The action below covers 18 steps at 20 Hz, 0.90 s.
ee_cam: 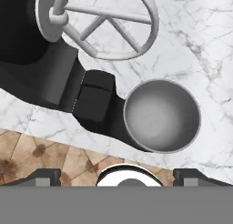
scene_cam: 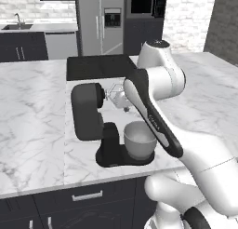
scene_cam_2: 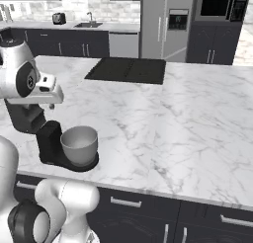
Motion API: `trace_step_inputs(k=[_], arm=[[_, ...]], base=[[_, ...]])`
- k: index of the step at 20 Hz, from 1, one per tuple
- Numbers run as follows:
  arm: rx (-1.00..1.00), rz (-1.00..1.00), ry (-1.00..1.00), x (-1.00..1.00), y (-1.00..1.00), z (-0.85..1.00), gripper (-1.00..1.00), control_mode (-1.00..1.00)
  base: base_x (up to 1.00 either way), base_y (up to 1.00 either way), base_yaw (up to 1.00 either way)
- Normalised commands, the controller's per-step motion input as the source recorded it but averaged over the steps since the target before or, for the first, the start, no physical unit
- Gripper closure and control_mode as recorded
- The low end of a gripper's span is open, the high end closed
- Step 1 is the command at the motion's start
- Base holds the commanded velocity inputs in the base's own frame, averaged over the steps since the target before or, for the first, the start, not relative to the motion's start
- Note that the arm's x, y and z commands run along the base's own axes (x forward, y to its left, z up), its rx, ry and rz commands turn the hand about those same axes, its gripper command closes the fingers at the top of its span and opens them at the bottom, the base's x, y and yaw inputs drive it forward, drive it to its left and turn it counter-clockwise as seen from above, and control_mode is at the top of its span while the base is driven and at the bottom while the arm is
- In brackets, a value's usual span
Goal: Close the stand mixer head.
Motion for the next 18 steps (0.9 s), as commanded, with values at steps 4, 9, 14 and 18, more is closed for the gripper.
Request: trace_step_inputs(k=[4, 9, 14, 18], arm=[[-0.03, 0.11, 0.0, -0.48, 1.0, 0.19, -1.0, -1.0], [-0.08, 0.1, 0.0, -0.25, 1.0, 0.07, -1.0, -1.0], [-0.15, 0.06, -0.04, 0.0, 1.0, 0.0, -1.0, -1.0], [-0.26, -0.01, -0.07, 0.04, 1.0, -0.05, -1.0, -1.0]], base=[[0.0, 0.0, 0.0], [0.0, 0.0, 0.0], [0.0, 0.0, 0.0], [0.0, 0.0, 0.0]])
